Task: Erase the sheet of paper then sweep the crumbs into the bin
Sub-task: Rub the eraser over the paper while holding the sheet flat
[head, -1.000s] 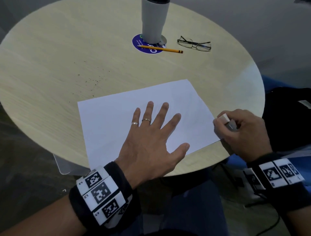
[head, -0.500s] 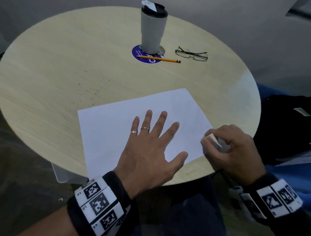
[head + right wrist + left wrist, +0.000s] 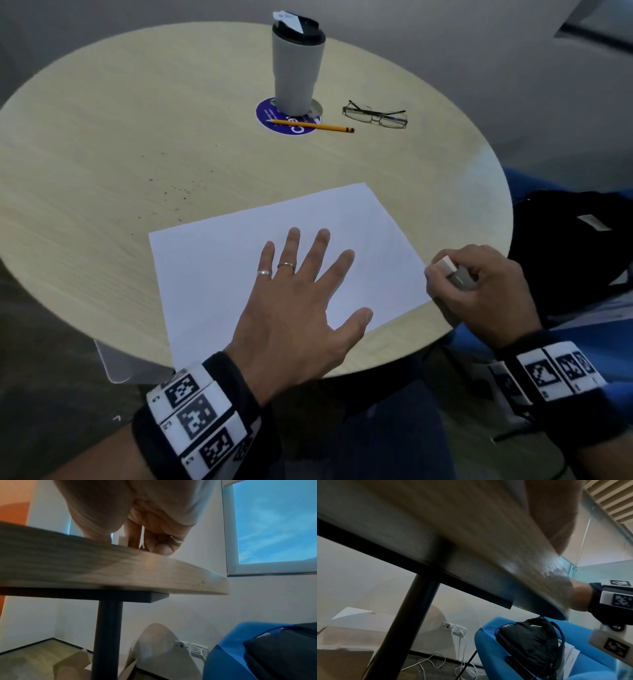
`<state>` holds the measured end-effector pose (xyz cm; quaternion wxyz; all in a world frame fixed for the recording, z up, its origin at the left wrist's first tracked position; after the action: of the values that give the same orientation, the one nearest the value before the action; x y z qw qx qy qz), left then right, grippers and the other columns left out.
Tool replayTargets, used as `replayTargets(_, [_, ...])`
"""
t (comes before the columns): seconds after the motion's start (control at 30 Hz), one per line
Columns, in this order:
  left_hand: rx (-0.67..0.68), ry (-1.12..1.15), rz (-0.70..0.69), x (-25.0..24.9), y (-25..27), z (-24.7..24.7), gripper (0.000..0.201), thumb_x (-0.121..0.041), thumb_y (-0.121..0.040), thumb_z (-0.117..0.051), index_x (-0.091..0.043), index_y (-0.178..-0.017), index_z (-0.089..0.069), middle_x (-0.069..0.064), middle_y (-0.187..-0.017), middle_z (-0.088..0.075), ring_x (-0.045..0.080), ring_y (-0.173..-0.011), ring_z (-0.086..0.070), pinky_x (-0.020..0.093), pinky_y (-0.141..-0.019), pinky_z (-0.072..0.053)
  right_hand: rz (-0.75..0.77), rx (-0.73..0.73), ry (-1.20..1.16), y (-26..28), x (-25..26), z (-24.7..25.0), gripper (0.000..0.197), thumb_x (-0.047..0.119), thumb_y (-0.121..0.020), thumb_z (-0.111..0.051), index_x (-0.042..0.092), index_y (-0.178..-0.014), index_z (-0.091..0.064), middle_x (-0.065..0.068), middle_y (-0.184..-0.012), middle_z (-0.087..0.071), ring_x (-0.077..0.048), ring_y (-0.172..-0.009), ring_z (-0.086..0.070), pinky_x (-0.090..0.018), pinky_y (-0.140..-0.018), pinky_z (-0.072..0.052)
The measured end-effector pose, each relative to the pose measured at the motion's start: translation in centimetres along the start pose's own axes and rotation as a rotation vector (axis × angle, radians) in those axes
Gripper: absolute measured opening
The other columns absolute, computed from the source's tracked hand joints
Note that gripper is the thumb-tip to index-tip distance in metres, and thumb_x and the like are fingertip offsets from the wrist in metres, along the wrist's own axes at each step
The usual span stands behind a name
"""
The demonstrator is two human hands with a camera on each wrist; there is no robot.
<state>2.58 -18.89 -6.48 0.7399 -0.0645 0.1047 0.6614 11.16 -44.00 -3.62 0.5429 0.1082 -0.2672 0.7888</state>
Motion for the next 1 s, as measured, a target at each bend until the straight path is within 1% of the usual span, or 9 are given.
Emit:
replayTargets(0.17, [-0.008, 0.004, -0.001, 0.0, -0.1, 0.2, 0.081, -0.082, -0.095, -0.015, -0.044, -0.166, -0.003, -0.005, -0.175, 0.015, 0.027, -0.160, 0.019, 0.056, -0.128, 0.005, 0.094, 0.031, -0.051, 2.0, 2.3, -0.2, 0.009, 0.025, -0.086, -0.080, 0.023, -0.080, -0.075, 0.009, -0.078, -0.070, -0.022, -0.077, -0.061, -0.042, -0.070, -0.050])
replayTargets(0.3, [-0.001, -0.004, 0.000, 0.0, 0.1, 0.1, 0.081, -0.082, -0.095, -0.015, -0.044, -0.166, -0.002, -0.006, -0.175, 0.015, 0.027, -0.160, 0.019, 0.055, -0.129, 0.005, 0.024, -0.014, 0.040, 1.0, 0.1, 0.6, 0.010, 0.021, -0.086, -0.082, 0.023, -0.080, -0.075, 0.010, -0.078, -0.068, -0.020, -0.076, -0.058, -0.045, -0.069, -0.053])
replayTargets(0.43, [-0.006, -0.013, 0.001, -0.1, 0.0, 0.2, 0.081, -0.083, -0.095, -0.012, -0.045, -0.165, 0.002, -0.006, -0.174, 0.019, 0.026, -0.160, 0.021, 0.054, -0.129, 0.006, 0.091, 0.012, -0.021, 1.4, 1.3, 0.4, 0.006, 0.030, -0.086, -0.078, 0.026, -0.084, -0.076, 0.016, -0.078, -0.065, -0.012, -0.078, -0.056, -0.029, -0.070, -0.047])
replayTargets(0.57, [0.012, -0.021, -0.005, -0.1, 0.1, 0.2, 0.080, -0.083, -0.095, -0.011, -0.045, -0.165, 0.005, -0.008, -0.173, 0.022, 0.024, -0.159, 0.025, 0.054, -0.129, 0.007, -0.042, 0.014, -0.100, 1.0, -0.1, -0.2, 0.009, 0.022, -0.086, -0.083, 0.026, -0.084, -0.076, 0.013, -0.082, -0.071, -0.015, -0.081, -0.063, -0.042, -0.073, -0.054])
replayTargets(0.63, [0.016, -0.024, -0.004, -0.1, 0.0, 0.2, 0.080, -0.083, -0.095, -0.010, -0.046, -0.164, 0.006, -0.008, -0.173, 0.023, 0.024, -0.158, 0.026, 0.054, -0.128, 0.008, -0.039, -0.028, -0.211, 0.3, -0.3, 0.0, 0.007, 0.026, -0.092, -0.079, 0.029, -0.088, -0.073, 0.013, -0.086, -0.072, -0.012, -0.080, -0.063, -0.033, -0.074, -0.053])
replayTargets(0.7, [0.021, -0.025, -0.007, -0.1, -0.1, 0.1, 0.080, -0.083, -0.095, -0.009, -0.045, -0.165, 0.005, -0.009, -0.173, 0.022, 0.025, -0.159, 0.025, 0.055, -0.128, 0.007, -0.011, -0.006, -0.303, -0.5, 0.0, -0.3, 0.005, 0.031, -0.099, -0.072, 0.033, -0.096, -0.070, 0.012, -0.096, -0.073, -0.010, -0.087, -0.066, -0.028, -0.077, -0.052])
replayTargets(0.83, [0.040, -0.003, -0.018, -0.3, -0.4, 0.5, 0.080, -0.082, -0.096, -0.013, -0.045, -0.165, 0.001, -0.009, -0.174, 0.018, 0.025, -0.159, 0.024, 0.056, -0.128, 0.007, 0.014, 0.182, -0.347, -1.8, -0.2, -2.0, 0.007, 0.028, -0.105, -0.064, 0.034, -0.109, -0.066, 0.014, -0.128, -0.071, -0.005, -0.124, -0.063, -0.025, -0.098, -0.052])
replayTargets(0.97, [0.077, 0.000, -0.021, -0.7, -0.6, 1.5, 0.078, -0.080, -0.098, -0.018, -0.043, -0.165, -0.001, -0.008, -0.175, 0.015, 0.026, -0.160, 0.019, 0.056, -0.127, 0.010, 0.039, 0.242, -0.406, -2.1, -0.5, -1.4, 0.008, 0.019, -0.108, -0.058, 0.016, -0.107, -0.065, 0.003, -0.125, -0.072, 0.008, -0.125, -0.063, -0.026, -0.094, -0.058])
replayTargets(1.0, [0.078, -0.011, -0.013, -0.8, -0.6, 1.8, 0.076, -0.077, -0.099, -0.019, -0.042, -0.165, -0.004, -0.007, -0.175, 0.012, 0.027, -0.161, 0.016, 0.056, -0.127, 0.010, 0.032, 0.236, -0.422, -2.1, -0.7, -1.2, 0.009, 0.020, -0.108, -0.057, 0.015, -0.107, -0.065, 0.002, -0.126, -0.072, 0.007, -0.122, -0.065, -0.026, -0.092, -0.059])
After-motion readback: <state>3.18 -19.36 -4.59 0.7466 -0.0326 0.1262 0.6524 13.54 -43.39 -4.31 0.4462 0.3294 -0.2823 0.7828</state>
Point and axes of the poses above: each hand's wrist, its own y-axis away from the middle knuckle, its own z-axis out of the back of the hand, x = y × z, the point moved 4 cm from there along -y, towards the middle knuckle
